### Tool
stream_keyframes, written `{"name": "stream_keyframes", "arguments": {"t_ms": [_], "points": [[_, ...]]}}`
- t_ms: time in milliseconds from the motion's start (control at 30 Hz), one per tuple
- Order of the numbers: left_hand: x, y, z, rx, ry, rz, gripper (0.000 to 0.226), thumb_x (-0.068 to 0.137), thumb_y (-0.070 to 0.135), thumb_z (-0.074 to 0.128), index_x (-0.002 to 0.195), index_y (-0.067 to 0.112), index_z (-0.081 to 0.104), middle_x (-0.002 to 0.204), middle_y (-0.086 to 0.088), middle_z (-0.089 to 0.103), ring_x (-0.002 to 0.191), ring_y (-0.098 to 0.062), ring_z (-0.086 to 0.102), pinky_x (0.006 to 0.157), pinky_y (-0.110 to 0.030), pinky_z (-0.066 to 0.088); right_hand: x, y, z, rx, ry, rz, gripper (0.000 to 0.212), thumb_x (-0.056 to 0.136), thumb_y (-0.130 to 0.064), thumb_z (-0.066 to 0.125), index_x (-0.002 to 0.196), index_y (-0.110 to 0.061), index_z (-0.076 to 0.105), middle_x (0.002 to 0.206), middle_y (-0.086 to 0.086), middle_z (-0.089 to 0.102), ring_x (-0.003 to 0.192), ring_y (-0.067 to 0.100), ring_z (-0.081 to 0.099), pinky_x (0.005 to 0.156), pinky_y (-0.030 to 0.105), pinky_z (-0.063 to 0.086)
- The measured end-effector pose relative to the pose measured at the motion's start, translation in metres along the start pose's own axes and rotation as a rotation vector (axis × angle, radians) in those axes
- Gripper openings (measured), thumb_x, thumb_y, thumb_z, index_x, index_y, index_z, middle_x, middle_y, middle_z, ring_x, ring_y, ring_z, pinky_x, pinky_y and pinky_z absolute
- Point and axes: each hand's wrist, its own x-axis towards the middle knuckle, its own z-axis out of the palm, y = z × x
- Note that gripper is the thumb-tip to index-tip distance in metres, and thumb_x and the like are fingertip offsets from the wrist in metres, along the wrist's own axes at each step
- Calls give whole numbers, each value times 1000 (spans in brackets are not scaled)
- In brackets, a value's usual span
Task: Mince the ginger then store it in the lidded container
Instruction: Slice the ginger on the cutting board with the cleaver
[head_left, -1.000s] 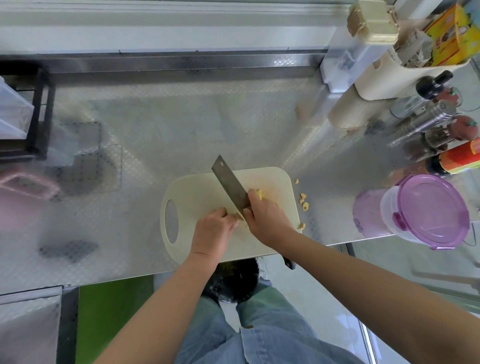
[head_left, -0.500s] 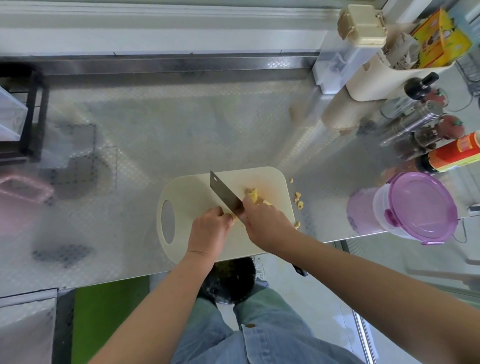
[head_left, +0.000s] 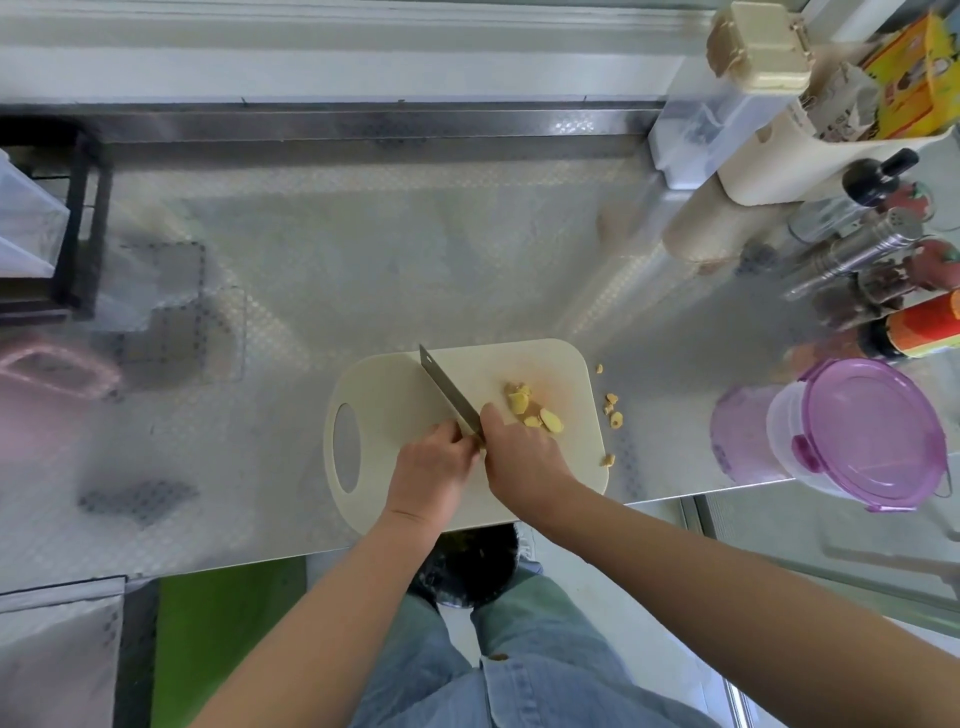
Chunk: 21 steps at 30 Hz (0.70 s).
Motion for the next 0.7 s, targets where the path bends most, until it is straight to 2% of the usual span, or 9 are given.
{"name": "stream_keyframes", "arguments": {"t_ms": [167, 300, 433, 567, 700], "points": [[0, -1, 1, -5, 30, 23, 28, 51, 3, 89, 58, 12, 64, 55, -6, 53, 43, -27, 51, 34, -23, 32, 4, 3, 8, -32, 18, -33, 18, 94, -7, 40, 110, -12, 34, 89, 11, 63, 77, 34, 61, 59, 34, 37], [-2, -2, 4, -9, 44, 14, 31, 49, 0, 89, 57, 12, 61, 55, -5, 50, 44, -26, 50, 33, -25, 33, 8, 6, 5, 36, 32, -25, 15, 96, -11, 41, 110, -10, 35, 88, 13, 62, 77, 35, 61, 57, 36, 39], [-4, 1, 4, -57, 62, -22, 30, 52, -2, 87, 58, 12, 62, 58, -6, 48, 44, -25, 46, 32, -27, 37, 13, 17, -1, 95, 69, 37, 26, 100, -17, 39, 123, -6, 35, 95, 16, 59, 84, 37, 60, 60, 36, 38], [-5, 2, 3, -124, 51, -81, 24, 57, -1, 87, 62, 13, 67, 59, -5, 49, 44, -25, 47, 35, -31, 42, 6, 22, -14, 175, 53, -43, 19, 99, -19, 41, 113, -8, 35, 76, 8, 47, 67, 32, 46, 57, 35, 32], [-5, 1, 5, -125, 35, -108, 23, 59, 1, 87, 63, 13, 68, 60, -6, 52, 45, -27, 50, 37, -30, 44, -3, 16, -22, 133, 41, -97, 11, 98, -19, 41, 106, -12, 36, 78, 5, 45, 68, 26, 45, 52, 32, 30]]}}
